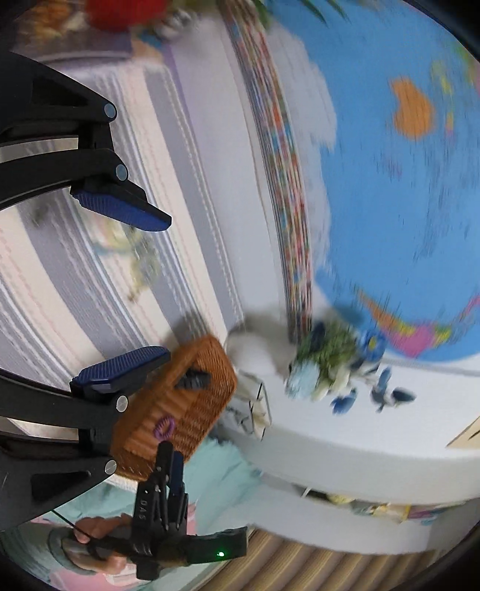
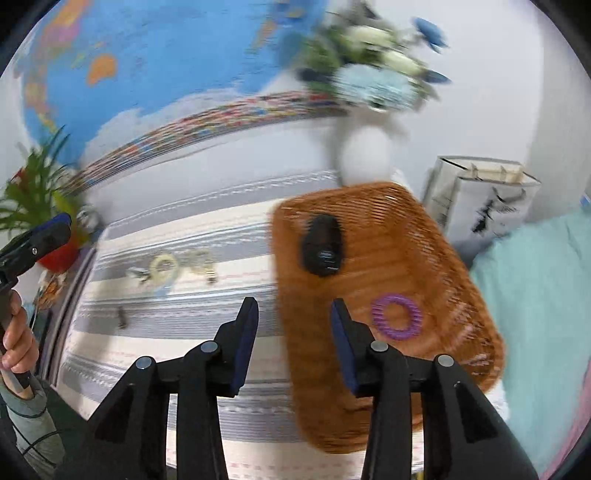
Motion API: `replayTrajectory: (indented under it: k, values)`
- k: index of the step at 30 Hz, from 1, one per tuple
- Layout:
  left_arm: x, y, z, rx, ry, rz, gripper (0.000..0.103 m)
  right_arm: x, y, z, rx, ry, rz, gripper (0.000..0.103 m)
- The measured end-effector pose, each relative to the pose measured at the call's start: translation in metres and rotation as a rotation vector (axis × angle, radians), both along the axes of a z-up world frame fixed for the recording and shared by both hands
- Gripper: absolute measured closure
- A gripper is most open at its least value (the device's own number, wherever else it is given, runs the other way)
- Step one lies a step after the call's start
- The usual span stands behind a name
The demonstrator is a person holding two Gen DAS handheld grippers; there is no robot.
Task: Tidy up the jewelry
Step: 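Grasp the silver hair clip with the left tool while the right tool grasps the light blue clip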
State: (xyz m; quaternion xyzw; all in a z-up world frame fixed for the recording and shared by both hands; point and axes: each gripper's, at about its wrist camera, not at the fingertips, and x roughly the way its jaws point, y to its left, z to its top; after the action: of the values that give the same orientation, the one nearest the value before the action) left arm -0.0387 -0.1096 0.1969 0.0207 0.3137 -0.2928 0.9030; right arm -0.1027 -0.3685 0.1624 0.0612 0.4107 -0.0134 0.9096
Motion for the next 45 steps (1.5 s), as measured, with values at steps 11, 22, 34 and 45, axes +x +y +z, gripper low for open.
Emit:
replayTrajectory:
  k: [11,22,34,45]
  values:
    - [-0.001,0.094,-0.071,-0.006,0.129,0.165,0.037,0.028,0.076,-0.027,0.01,0.021,0.132,0.058]
    - [0.005,0.072,-0.156,-0.004,0.354,0.187,0.037,0.081,0.092,-0.077,0.24,0.147,0.156,0.058]
    - [0.018,0.05,-0.165,0.094,0.318,0.238,0.037,0.14,0.138,-0.12,0.289,0.229,0.159,0.058]
    - [0.038,0.025,-0.167,0.212,0.27,0.25,0.037,0.161,0.173,-0.135,0.08,0.195,0.126,0.068]
